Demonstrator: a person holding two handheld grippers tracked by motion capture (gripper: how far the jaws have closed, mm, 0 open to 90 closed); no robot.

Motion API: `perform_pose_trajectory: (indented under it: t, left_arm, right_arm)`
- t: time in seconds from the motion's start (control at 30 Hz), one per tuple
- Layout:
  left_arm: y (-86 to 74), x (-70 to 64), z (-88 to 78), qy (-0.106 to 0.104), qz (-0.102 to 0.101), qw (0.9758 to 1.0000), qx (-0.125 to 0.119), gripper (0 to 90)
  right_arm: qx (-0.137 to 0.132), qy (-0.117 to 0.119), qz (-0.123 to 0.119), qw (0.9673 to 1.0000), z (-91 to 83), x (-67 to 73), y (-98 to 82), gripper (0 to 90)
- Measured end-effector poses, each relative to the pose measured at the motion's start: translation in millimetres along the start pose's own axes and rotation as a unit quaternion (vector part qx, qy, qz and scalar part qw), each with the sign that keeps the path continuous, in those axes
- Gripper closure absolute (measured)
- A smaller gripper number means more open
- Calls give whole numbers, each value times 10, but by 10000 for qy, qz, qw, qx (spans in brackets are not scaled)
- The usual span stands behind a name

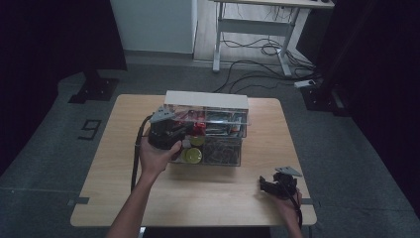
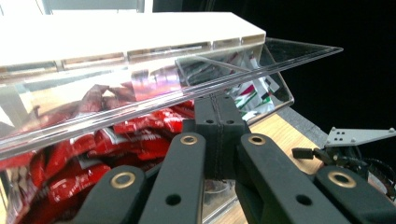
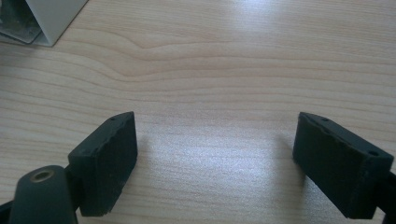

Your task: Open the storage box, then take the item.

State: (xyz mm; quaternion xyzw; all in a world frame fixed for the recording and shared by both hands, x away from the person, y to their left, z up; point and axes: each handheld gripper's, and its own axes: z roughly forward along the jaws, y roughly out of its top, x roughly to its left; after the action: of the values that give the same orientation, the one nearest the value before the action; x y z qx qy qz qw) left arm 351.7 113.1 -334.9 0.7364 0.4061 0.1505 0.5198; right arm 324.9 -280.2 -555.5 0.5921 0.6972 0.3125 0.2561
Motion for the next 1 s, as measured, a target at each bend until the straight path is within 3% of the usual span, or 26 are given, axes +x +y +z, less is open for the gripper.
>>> perform_pose_trajectory:
  t: [0.47,1.0]
  left_arm:
    - [172,18,-8,16,-86,9999,-124,900]
    - [178,32,-3,-36,-107,9999,-131,900]
  right_arm:
    - [-4,-3,-11,10000,1,-2,-1,140]
    - [-4,6,-10,10000,-5,-3,-1,160]
